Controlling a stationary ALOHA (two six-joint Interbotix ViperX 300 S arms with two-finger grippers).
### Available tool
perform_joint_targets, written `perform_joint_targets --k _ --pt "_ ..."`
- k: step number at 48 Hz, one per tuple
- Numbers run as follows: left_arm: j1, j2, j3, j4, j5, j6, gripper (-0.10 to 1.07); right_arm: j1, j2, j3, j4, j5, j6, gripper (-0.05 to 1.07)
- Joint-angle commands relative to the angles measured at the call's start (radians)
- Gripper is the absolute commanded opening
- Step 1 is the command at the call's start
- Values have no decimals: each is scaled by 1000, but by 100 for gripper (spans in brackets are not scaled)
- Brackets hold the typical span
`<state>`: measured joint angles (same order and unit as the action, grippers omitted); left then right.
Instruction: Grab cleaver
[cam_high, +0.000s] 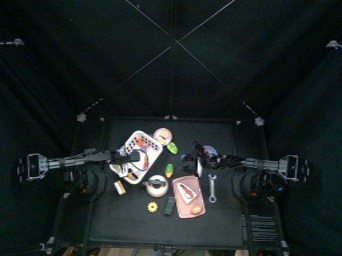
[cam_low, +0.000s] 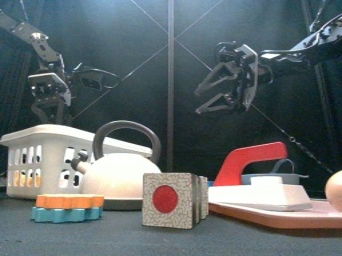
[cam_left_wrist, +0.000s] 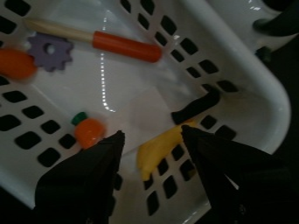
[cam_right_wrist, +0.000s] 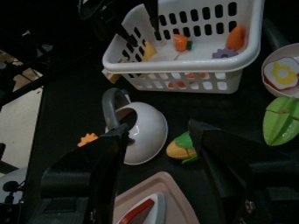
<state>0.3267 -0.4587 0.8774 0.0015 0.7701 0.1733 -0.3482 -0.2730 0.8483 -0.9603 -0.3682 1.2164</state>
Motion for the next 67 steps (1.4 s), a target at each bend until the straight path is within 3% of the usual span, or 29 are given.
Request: perform_joint_targets --k 1,14,23,39,48,57,67 --pt "-2 5 -26 46 14 0 91 -5 8 -34 3 -3 -2 90" --pt "9 103 -54 72 114 46 92 -5 69 -74 0 -3 -2 90" --pt "6 204 -124 77 183 163 92 -5 78 -78 -3 -3 -2 90" --pt "5 296 -161 -63 225 365 91 -5 75 -71 -3 -3 -2 90" --pt "8 293 -155 -77 166 382 91 -5 75 -69 -3 -3 -2 90" --pt "6 273 -112 -103 83 388 91 -5 77 -71 -3 -3 -2 90" --pt "6 250 -46 -130 58 390 91 -6 80 -69 -3 -3 -2 90"
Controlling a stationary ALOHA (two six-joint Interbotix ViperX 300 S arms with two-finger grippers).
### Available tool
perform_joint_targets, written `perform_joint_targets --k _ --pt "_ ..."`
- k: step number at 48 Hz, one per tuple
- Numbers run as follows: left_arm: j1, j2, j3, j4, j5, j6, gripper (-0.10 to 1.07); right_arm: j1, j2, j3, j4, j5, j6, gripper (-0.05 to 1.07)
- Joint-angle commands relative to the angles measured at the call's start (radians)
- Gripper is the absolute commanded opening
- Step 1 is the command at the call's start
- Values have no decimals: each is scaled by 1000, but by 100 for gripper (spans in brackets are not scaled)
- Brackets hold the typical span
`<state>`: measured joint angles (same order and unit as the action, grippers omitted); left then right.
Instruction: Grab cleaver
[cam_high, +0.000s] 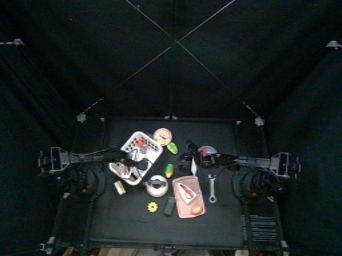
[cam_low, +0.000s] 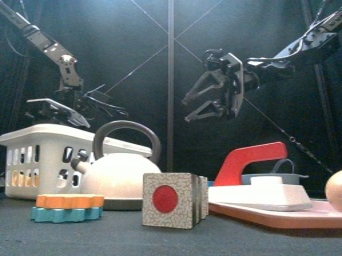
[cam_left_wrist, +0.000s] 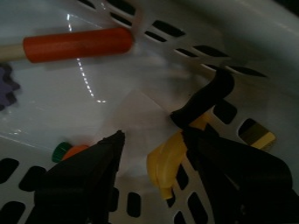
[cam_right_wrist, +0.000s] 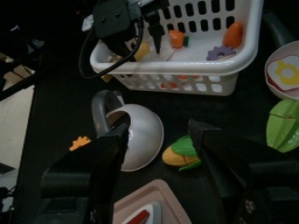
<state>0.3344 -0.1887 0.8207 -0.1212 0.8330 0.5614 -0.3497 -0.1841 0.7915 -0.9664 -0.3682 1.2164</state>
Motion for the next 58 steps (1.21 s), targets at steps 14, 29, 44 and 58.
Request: perform_joint_targets --k 14,29,44,58 --pt "0 -48 35 -11 -32 -3 91 -11 -2 -14 8 -3 -2 90" --pt "3 -61 51 -133 -92 -17 91 -11 -2 -14 8 -3 -2 90" --pt "35 -161 11 -252 -40 -81 91 -11 -2 -12 9 -3 0 90" --pt "46 -230 5 -256 -37 -405 90 -11 -2 -15 11 -2 2 90"
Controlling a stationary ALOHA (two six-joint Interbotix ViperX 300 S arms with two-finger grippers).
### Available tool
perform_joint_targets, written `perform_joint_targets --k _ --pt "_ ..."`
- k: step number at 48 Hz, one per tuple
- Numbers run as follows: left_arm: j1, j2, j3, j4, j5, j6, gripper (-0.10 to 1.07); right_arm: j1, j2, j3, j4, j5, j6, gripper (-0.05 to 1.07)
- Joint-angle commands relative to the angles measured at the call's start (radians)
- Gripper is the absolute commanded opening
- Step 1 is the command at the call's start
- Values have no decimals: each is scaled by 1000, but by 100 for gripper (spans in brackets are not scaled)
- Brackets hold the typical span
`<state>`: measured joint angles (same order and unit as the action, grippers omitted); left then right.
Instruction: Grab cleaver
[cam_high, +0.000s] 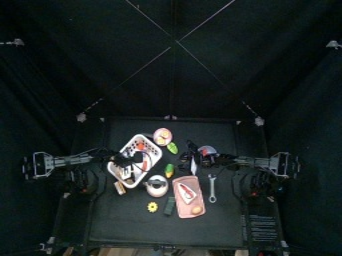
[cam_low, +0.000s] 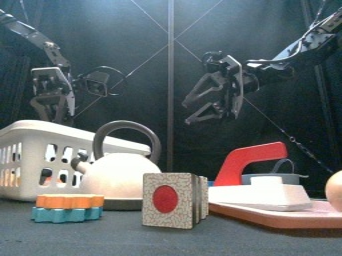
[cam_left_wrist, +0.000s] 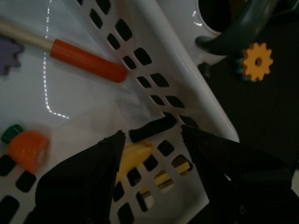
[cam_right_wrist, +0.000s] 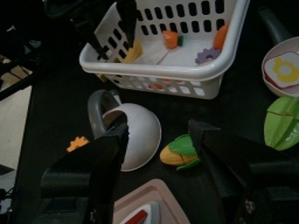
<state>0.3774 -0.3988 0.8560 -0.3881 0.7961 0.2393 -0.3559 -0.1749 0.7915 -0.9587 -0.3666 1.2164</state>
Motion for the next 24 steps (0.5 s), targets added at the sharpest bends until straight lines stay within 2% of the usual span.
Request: perform_joint_targets --k 1,4,12,19,24 --pt "3 -23 -32 18 0 -109 90 -5 -11 -15 3 -3 2 90" --pt "2 -34 -40 57 0 -183 90 -5 -11 -15 6 -2 2 90" --pt "0 -72 -35 150 -8 -295 90 -6 -17 -20 12 -2 0 90" --pt "0 -124 -26 132 -14 -422 90 -23 -28 -23 6 -2 -3 90" --pt "-2 -156 -18 121 -15 -546 90 -48 -43 -20 -2 -2 -3 90"
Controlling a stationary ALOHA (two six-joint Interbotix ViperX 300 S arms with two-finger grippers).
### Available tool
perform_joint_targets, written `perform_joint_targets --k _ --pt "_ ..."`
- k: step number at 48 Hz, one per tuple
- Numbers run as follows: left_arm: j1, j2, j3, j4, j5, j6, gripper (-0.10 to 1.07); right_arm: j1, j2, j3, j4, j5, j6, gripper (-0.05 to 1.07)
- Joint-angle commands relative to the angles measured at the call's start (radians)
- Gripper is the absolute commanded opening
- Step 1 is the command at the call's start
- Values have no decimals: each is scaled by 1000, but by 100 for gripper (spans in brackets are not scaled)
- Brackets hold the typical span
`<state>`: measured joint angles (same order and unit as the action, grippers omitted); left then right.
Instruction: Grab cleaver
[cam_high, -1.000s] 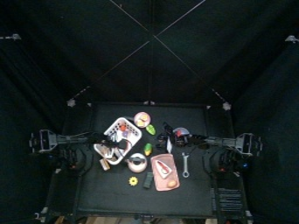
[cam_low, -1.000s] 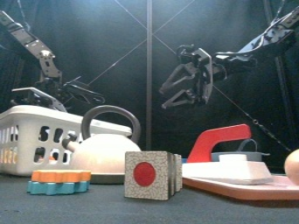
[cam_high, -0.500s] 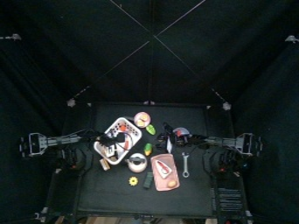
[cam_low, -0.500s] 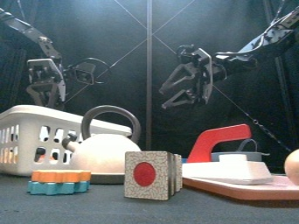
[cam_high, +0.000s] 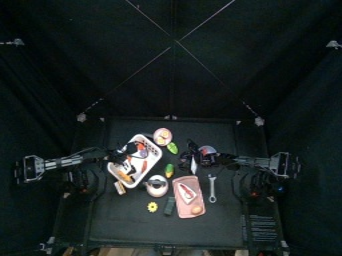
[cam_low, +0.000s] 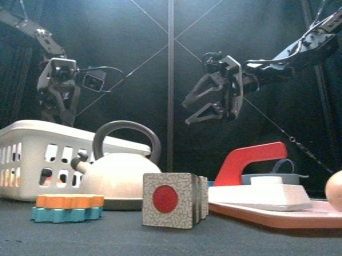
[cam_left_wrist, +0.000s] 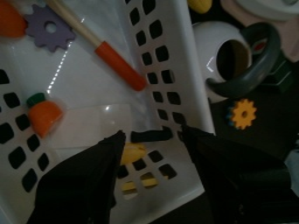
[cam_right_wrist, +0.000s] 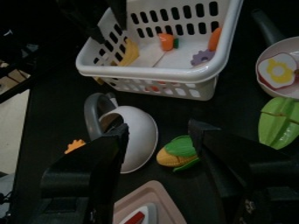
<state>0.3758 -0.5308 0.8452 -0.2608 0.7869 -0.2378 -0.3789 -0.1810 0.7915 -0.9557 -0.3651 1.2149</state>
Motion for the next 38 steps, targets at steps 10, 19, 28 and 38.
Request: perform_joint_targets --k 10,19,28,38 --pt "12 -52 40 28 6 -396 90 -61 -58 -12 -46 -3 -3 90" --pt "14 -18 28 144 -5 -621 89 -87 -64 6 -91 -3 -2 90" --pt "-12 18 5 133 -6 -692 89 -101 -77 15 -114 -3 -2 90" --pt "-17 97 -51 77 43 -687 89 -112 -80 2 -118 -3 -2 90"
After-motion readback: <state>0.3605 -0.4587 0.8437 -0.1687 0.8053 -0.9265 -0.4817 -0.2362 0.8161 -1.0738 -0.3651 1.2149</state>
